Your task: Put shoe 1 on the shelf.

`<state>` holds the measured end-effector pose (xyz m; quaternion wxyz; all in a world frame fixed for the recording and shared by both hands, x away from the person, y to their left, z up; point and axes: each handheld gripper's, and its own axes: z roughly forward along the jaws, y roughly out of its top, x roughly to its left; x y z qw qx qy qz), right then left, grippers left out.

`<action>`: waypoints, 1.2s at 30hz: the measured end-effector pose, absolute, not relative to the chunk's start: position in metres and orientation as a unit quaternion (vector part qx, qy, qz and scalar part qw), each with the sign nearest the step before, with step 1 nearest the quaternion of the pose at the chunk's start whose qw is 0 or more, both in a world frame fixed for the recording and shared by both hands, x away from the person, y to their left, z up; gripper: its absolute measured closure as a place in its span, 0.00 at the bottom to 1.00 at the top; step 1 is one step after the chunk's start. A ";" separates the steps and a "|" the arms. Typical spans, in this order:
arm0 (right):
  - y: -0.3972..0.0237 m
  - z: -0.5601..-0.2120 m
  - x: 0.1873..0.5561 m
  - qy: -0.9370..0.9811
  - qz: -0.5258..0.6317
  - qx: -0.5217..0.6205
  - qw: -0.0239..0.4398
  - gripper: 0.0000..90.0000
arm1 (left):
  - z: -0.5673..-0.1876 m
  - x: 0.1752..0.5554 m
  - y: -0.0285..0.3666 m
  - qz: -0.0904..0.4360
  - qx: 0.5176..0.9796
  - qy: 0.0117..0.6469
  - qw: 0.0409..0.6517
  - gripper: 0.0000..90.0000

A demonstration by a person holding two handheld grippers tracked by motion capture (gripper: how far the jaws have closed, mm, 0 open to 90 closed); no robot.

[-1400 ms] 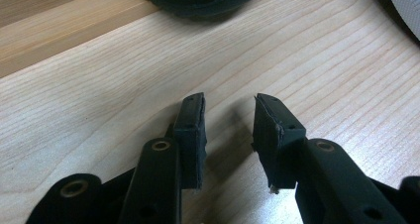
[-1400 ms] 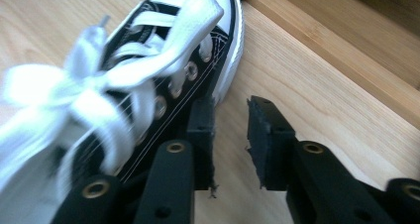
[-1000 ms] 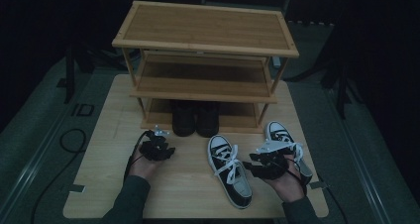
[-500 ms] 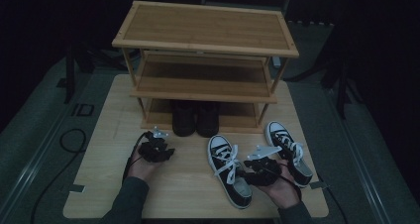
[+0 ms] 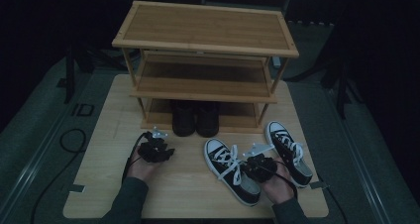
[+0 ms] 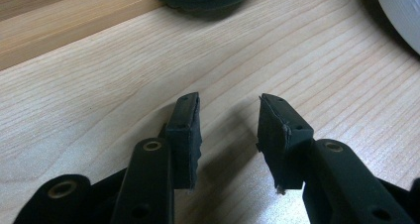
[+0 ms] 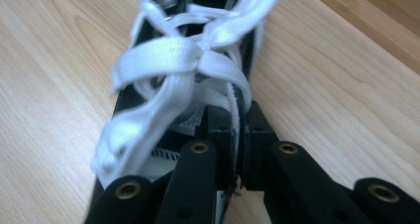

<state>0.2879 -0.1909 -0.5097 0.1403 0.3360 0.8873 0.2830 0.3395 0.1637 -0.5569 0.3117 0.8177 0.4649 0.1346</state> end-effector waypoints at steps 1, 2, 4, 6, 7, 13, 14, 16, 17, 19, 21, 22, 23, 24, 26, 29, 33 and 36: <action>-0.192 -0.509 0.288 0.888 0.282 0.334 0.142 0.96 | -0.557 0.339 0.164 0.135 0.818 0.465 0.312 0.68; -0.193 -0.509 0.289 0.890 0.280 0.329 0.142 0.96 | -0.557 0.339 0.164 0.134 0.818 0.465 0.312 0.68; -0.197 -0.508 0.290 0.895 0.277 0.323 0.137 0.97 | -0.557 0.340 0.164 0.134 0.818 0.465 0.313 0.68; -0.202 -0.507 0.290 0.900 0.271 0.313 0.134 0.97 | -0.557 0.340 0.164 0.133 0.817 0.464 0.315 0.68; -0.204 -0.507 0.290 0.901 0.269 0.312 0.134 0.97 | -0.557 0.340 0.165 0.134 0.817 0.464 0.315 0.68; -0.221 -0.505 0.289 0.906 0.264 0.305 0.127 0.96 | -0.557 0.339 0.164 0.134 0.818 0.463 0.315 0.68; -0.224 -0.505 0.288 0.907 0.262 0.305 0.127 0.97 | -0.557 0.339 0.164 0.134 0.818 0.463 0.315 0.68; -0.229 -0.505 0.288 0.907 0.260 0.305 0.129 0.97 | -0.557 0.339 0.164 0.135 0.818 0.462 0.314 0.68; -0.232 -0.505 0.287 0.908 0.258 0.304 0.129 0.97 | -0.557 0.340 0.164 0.135 0.818 0.462 0.314 0.68; -0.236 -0.504 0.287 0.907 0.257 0.307 0.128 0.97 | -0.557 0.340 0.164 0.135 0.819 0.462 0.313 0.68; -0.238 -0.504 0.286 0.907 0.258 0.309 0.124 0.96 | -0.557 0.340 0.164 0.135 0.819 0.462 0.314 0.68; -0.239 -0.504 0.286 0.908 0.259 0.308 0.122 0.94 | -0.557 0.340 0.164 0.135 0.819 0.461 0.314 0.68; -0.239 -0.504 0.286 0.908 0.259 0.306 0.122 0.93 | -0.557 0.340 0.164 0.135 0.819 0.461 0.313 0.68; -0.240 -0.501 0.283 0.911 0.256 0.302 0.117 0.89 | -0.557 0.340 0.164 0.136 0.820 0.460 0.313 0.68; -0.244 -0.494 0.278 0.914 0.255 0.292 0.117 0.84 | -0.557 0.340 0.164 0.136 0.820 0.460 0.313 0.67; -0.255 -0.480 0.271 0.911 0.267 0.290 0.123 0.79 | -0.557 0.340 0.164 0.137 0.819 0.461 0.314 0.67; -0.277 -0.465 0.271 0.898 0.280 0.311 0.136 0.76 | -0.557 0.340 0.163 0.138 0.818 0.461 0.313 0.67; -0.290 -0.464 0.276 0.888 0.273 0.339 0.150 0.73 | -0.557 0.340 0.164 0.137 0.818 0.462 0.314 0.67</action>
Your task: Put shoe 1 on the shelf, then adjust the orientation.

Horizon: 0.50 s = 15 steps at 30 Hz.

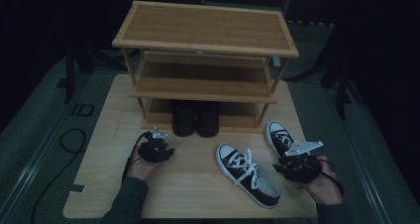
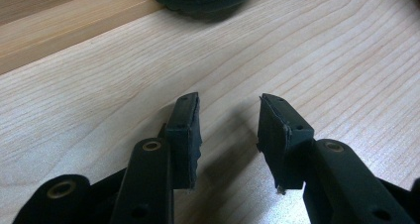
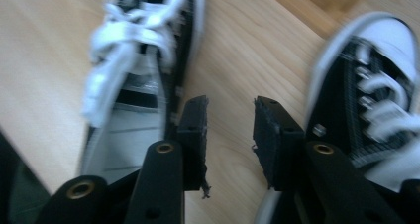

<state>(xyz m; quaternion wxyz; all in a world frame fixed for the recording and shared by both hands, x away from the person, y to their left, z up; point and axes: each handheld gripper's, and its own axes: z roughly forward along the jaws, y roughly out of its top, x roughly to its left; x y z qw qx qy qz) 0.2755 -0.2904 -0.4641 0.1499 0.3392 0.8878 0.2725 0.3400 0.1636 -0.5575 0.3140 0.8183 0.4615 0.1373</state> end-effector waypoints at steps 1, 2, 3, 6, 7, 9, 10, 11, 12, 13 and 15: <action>-0.293 -0.464 0.277 0.886 0.270 0.346 0.151 0.72 | -0.557 0.340 0.164 0.137 0.818 0.462 0.314 0.67; -0.296 -0.466 0.278 0.883 0.267 0.353 0.154 0.71 | -0.557 0.340 0.163 0.137 0.818 0.462 0.313 0.67; -0.297 -0.467 0.279 0.883 0.263 0.358 0.154 0.69 | -0.557 0.340 0.163 0.139 0.819 0.462 0.312 0.67; -0.302 -0.471 0.283 0.878 0.249 0.376 0.160 0.65 | -0.557 0.340 0.163 0.139 0.819 0.461 0.311 0.67; -0.303 -0.472 0.284 0.877 0.246 0.380 0.160 0.64 | -0.557 0.340 0.163 0.138 0.818 0.462 0.313 0.67; -0.306 -0.475 0.286 0.873 0.236 0.395 0.164 0.63 | -0.557 0.340 0.163 0.139 0.819 0.461 0.312 0.67; -0.307 -0.477 0.287 0.871 0.233 0.400 0.165 0.62 | -0.557 0.340 0.163 0.138 0.819 0.461 0.311 0.67; -0.309 -0.478 0.287 0.869 0.232 0.404 0.165 0.62 | -0.557 0.340 0.163 0.138 0.819 0.461 0.312 0.67; -0.310 -0.479 0.288 0.868 0.230 0.409 0.164 0.61 | -0.557 0.340 0.163 0.137 0.819 0.462 0.313 0.67; -0.311 -0.479 0.289 0.867 0.229 0.410 0.166 0.60 | -0.557 0.340 0.163 0.138 0.818 0.462 0.313 0.67; -0.312 -0.481 0.290 0.865 0.224 0.416 0.166 0.58 | -0.557 0.340 0.163 0.138 0.819 0.462 0.313 0.67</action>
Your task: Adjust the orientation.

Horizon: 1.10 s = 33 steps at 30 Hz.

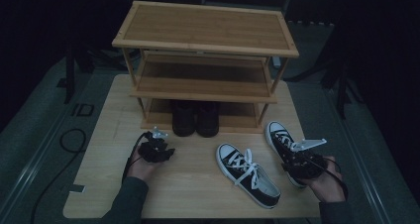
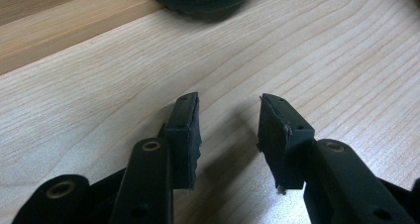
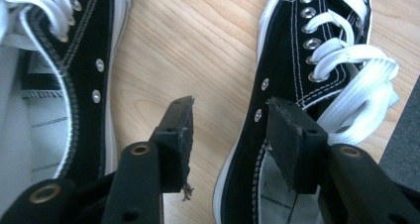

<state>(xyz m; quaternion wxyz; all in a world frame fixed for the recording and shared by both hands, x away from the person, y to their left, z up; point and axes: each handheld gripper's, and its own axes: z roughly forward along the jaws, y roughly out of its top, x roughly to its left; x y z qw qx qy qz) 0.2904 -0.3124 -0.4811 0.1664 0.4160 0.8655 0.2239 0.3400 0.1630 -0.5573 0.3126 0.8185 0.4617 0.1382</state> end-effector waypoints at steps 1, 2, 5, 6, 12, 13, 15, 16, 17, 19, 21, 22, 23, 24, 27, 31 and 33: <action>-0.313 -0.482 0.291 0.865 0.224 0.418 0.166 0.57 | -0.557 0.340 0.163 0.138 0.818 0.462 0.313 0.67; -0.313 -0.483 0.292 0.864 0.222 0.420 0.166 0.57 | -0.557 0.340 0.163 0.139 0.818 0.462 0.313 0.67; -0.314 -0.484 0.293 0.862 0.226 0.425 0.161 0.55 | -0.558 0.340 0.163 0.138 0.818 0.462 0.314 0.67; -0.314 -0.484 0.294 0.861 0.226 0.426 0.161 0.55 | -0.558 0.340 0.163 0.138 0.818 0.463 0.314 0.67; -0.315 -0.484 0.294 0.857 0.226 0.434 0.163 0.53 | -0.558 0.340 0.164 0.138 0.817 0.462 0.316 0.67; -0.315 -0.484 0.294 0.855 0.226 0.436 0.165 0.53 | -0.558 0.339 0.163 0.139 0.817 0.462 0.316 0.67; -0.316 -0.483 0.294 0.852 0.223 0.441 0.171 0.53 | -0.558 0.339 0.163 0.139 0.816 0.463 0.317 0.66; -0.318 -0.483 0.294 0.850 0.222 0.445 0.173 0.53 | -0.558 0.339 0.163 0.139 0.816 0.463 0.317 0.66; -0.318 -0.483 0.294 0.850 0.224 0.445 0.172 0.53 | -0.558 0.339 0.163 0.139 0.817 0.462 0.317 0.66; -0.321 -0.482 0.295 0.845 0.226 0.451 0.176 0.53 | -0.558 0.339 0.164 0.138 0.816 0.463 0.317 0.66; -0.322 -0.481 0.297 0.842 0.230 0.455 0.178 0.53 | -0.558 0.339 0.164 0.138 0.816 0.463 0.317 0.66; -0.322 -0.481 0.298 0.840 0.230 0.458 0.180 0.54 | -0.558 0.339 0.164 0.137 0.816 0.463 0.317 0.66; -0.323 -0.480 0.300 0.838 0.229 0.461 0.180 0.54 | -0.558 0.339 0.164 0.137 0.816 0.463 0.318 0.66; -0.323 -0.480 0.301 0.837 0.230 0.464 0.179 0.54 | -0.558 0.339 0.164 0.138 0.816 0.463 0.318 0.66; -0.323 -0.477 0.302 0.834 0.225 0.470 0.182 0.54 | -0.558 0.339 0.164 0.137 0.815 0.464 0.319 0.66; -0.326 -0.478 0.300 0.832 0.217 0.476 0.184 0.55 | -0.558 0.339 0.164 0.137 0.816 0.463 0.319 0.66; -0.327 -0.480 0.302 0.832 0.216 0.478 0.181 0.57 | -0.558 0.339 0.164 0.137 0.816 0.463 0.318 0.66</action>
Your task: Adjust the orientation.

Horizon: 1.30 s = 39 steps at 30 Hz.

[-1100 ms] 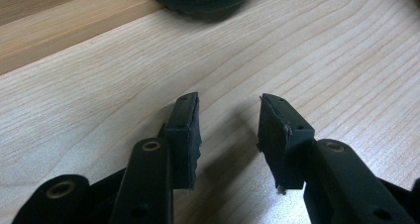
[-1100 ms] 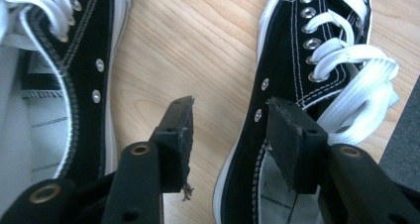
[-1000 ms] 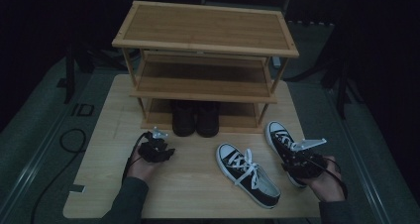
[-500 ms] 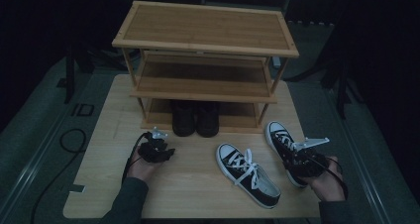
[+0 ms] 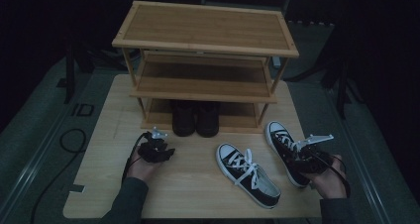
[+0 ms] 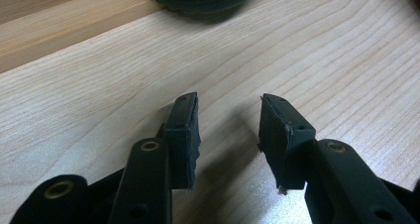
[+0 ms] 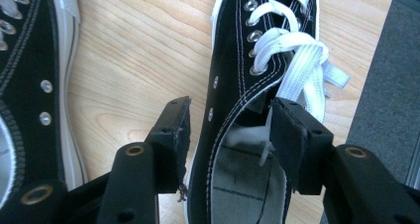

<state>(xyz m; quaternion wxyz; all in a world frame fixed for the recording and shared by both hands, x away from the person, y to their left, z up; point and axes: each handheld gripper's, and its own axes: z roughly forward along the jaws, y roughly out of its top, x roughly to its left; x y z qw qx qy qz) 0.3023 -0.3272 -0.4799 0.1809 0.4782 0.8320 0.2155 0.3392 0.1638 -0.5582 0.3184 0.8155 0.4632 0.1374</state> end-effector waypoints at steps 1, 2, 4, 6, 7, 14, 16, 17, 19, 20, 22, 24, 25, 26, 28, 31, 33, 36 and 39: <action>-0.328 -0.481 0.304 0.832 0.217 0.479 0.177 0.60 | -0.558 0.339 0.164 0.138 0.815 0.463 0.318 0.66; -0.328 -0.483 0.307 0.832 0.218 0.481 0.171 0.63 | -0.558 0.339 0.164 0.138 0.815 0.464 0.318 0.66; -0.327 -0.487 0.312 0.829 0.218 0.487 0.168 0.68 | -0.558 0.339 0.164 0.137 0.815 0.464 0.318 0.66; -0.326 -0.490 0.316 0.825 0.220 0.496 0.162 0.69 | -0.558 0.339 0.164 0.136 0.816 0.463 0.319 0.66; -0.326 -0.491 0.317 0.824 0.221 0.497 0.160 0.69 | -0.558 0.339 0.164 0.136 0.816 0.463 0.319 0.66; -0.323 -0.499 0.328 0.826 0.216 0.496 0.158 0.78 | -0.558 0.339 0.164 0.136 0.815 0.464 0.319 0.66; -0.324 -0.500 0.328 0.825 0.224 0.496 0.153 0.85 | -0.558 0.339 0.164 0.135 0.815 0.463 0.320 0.66; -0.324 -0.500 0.328 0.825 0.227 0.495 0.152 0.88 | -0.558 0.339 0.164 0.135 0.815 0.463 0.320 0.66; -0.324 -0.501 0.327 0.826 0.232 0.490 0.152 0.94 | -0.558 0.339 0.165 0.135 0.815 0.463 0.320 0.66; -0.324 -0.501 0.326 0.826 0.233 0.489 0.153 0.95 | -0.558 0.339 0.165 0.135 0.815 0.464 0.320 0.66; -0.324 -0.501 0.325 0.826 0.234 0.488 0.156 0.97 | -0.558 0.339 0.164 0.135 0.815 0.464 0.320 0.66; -0.324 -0.501 0.324 0.826 0.237 0.486 0.158 0.98 | -0.558 0.339 0.164 0.135 0.815 0.464 0.320 0.66; -0.323 -0.501 0.324 0.827 0.237 0.484 0.161 0.98 | -0.558 0.339 0.164 0.136 0.815 0.464 0.320 0.66; -0.323 -0.501 0.323 0.827 0.238 0.482 0.165 0.98 | -0.558 0.339 0.164 0.136 0.815 0.464 0.319 0.66; -0.322 -0.501 0.321 0.829 0.241 0.475 0.168 0.98 | -0.558 0.339 0.164 0.135 0.816 0.462 0.319 0.66; -0.321 -0.500 0.318 0.835 0.246 0.462 0.168 0.98 | -0.558 0.340 0.165 0.134 0.818 0.460 0.318 0.66; -0.322 -0.501 0.318 0.835 0.250 0.460 0.168 0.98 | -0.558 0.340 0.165 0.134 0.818 0.460 0.317 0.66; -0.322 -0.502 0.317 0.834 0.254 0.460 0.169 0.98 | -0.558 0.341 0.165 0.135 0.818 0.461 0.317 0.66; -0.324 -0.502 0.316 0.835 0.257 0.455 0.170 0.98 | -0.558 0.341 0.164 0.136 0.818 0.461 0.316 0.66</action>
